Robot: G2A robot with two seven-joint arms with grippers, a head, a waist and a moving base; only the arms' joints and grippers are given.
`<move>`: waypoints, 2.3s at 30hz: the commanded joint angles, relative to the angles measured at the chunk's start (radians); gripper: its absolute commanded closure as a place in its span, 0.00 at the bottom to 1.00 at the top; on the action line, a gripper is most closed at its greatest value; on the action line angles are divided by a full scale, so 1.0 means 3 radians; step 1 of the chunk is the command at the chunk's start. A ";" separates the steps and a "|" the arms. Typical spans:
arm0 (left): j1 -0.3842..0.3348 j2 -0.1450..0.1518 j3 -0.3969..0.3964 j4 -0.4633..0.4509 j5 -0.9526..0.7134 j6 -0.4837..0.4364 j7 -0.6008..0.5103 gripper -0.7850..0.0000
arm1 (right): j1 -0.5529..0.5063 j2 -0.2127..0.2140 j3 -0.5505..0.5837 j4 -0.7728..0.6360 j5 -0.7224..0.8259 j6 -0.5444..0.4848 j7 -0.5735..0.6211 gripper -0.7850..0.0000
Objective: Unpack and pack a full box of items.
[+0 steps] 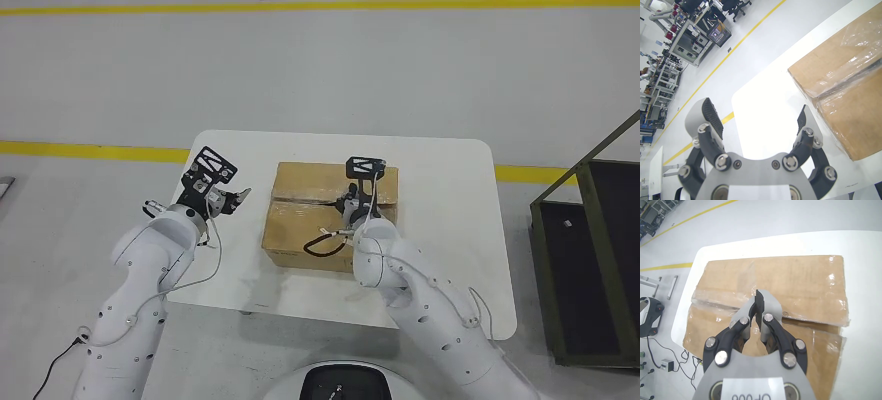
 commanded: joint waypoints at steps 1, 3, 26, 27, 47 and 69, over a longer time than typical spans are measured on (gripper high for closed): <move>0.0000 0.0000 0.0000 0.0000 0.0000 0.0000 0.0000 0.00 | -0.0018 -0.0010 0.0040 -0.0028 0.0047 0.0043 -0.0019 1.00; 0.0000 0.0000 0.0000 0.0000 0.0000 0.0000 0.0000 0.00 | -0.0043 -0.0022 0.0102 -0.0080 0.0148 0.0108 -0.0056 1.00; 0.0000 0.0000 0.0000 0.0000 0.0000 0.0000 0.0000 0.00 | -0.0190 -0.0052 -0.0222 -0.0383 -0.1113 0.0521 0.0374 1.00; 0.0000 0.0000 0.0000 0.0000 0.0000 0.0000 0.0000 0.00 | -0.0201 -0.0059 -0.0226 -0.0379 -0.1170 0.0568 0.0437 1.00; 0.0000 0.0000 0.0000 0.0000 0.0000 0.0000 0.0000 0.00 | -0.0140 -0.0251 -0.0247 0.0104 -0.1829 0.0633 0.1119 1.00; 0.0000 0.0000 0.0000 0.0000 0.0000 0.0000 0.0000 0.00 | -0.0612 -0.0376 0.0240 -0.0518 -0.2517 0.0283 0.1469 0.13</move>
